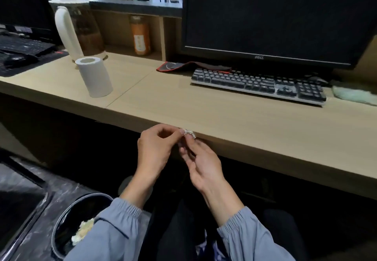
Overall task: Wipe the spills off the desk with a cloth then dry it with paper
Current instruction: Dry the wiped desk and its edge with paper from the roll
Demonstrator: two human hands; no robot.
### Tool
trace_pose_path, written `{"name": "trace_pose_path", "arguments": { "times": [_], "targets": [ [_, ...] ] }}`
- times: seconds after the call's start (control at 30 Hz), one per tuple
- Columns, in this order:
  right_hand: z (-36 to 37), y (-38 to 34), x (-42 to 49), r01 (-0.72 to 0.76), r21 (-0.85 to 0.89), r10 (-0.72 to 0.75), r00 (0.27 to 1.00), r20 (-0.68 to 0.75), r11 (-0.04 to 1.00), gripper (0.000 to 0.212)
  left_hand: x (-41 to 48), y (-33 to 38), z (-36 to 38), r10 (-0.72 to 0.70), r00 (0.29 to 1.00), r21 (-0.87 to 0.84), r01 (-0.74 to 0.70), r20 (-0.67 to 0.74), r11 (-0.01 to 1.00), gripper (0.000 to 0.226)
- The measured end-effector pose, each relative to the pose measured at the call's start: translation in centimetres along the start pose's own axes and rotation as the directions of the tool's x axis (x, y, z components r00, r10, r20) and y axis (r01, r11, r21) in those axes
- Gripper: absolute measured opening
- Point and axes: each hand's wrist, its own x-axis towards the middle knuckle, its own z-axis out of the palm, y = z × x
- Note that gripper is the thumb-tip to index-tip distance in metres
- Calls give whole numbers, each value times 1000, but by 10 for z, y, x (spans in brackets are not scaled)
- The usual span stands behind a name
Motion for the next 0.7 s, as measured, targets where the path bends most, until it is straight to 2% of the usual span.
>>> {"name": "trace_pose_path", "arguments": {
  "times": [0.1, 0.2, 0.33, 0.43, 0.5, 0.6, 0.7],
  "targets": [
    [-7, -7, -8, 24, 131, -22, 1000, -20, 991, 28, -10, 10, 14, 32, 999, 82, -35, 34, 996, 6],
    [-15, -13, -17, 72, 173, -62, 996, -62, 982, 22, -17, 16, 27, 91, 993, 142, -101, 80, 985, 7],
    [-30, -27, -29, 153, 235, -128, 985, -118, 960, 14, -23, 24, 44, 256, 958, 314, -285, 133, 906, 8],
    [-41, -37, -38, 218, 257, -183, 971, -154, 941, 9, -29, 28, 55, 339, 915, 301, -394, 219, 868, 7],
    [-48, -43, -43, 266, 266, -222, 957, -186, 926, 8, -31, 30, 65, 417, 870, 315, -486, 263, 816, 5],
    [-60, -56, -53, 310, 292, -252, 943, -218, 905, 11, -30, 33, 81, 567, 764, 366, -645, 308, 670, 6],
    [-75, -72, -64, 346, 326, -268, 927, -261, 879, 15, -23, 39, 103, 643, 690, 386, -721, 332, 575, 11]
  ]
}}
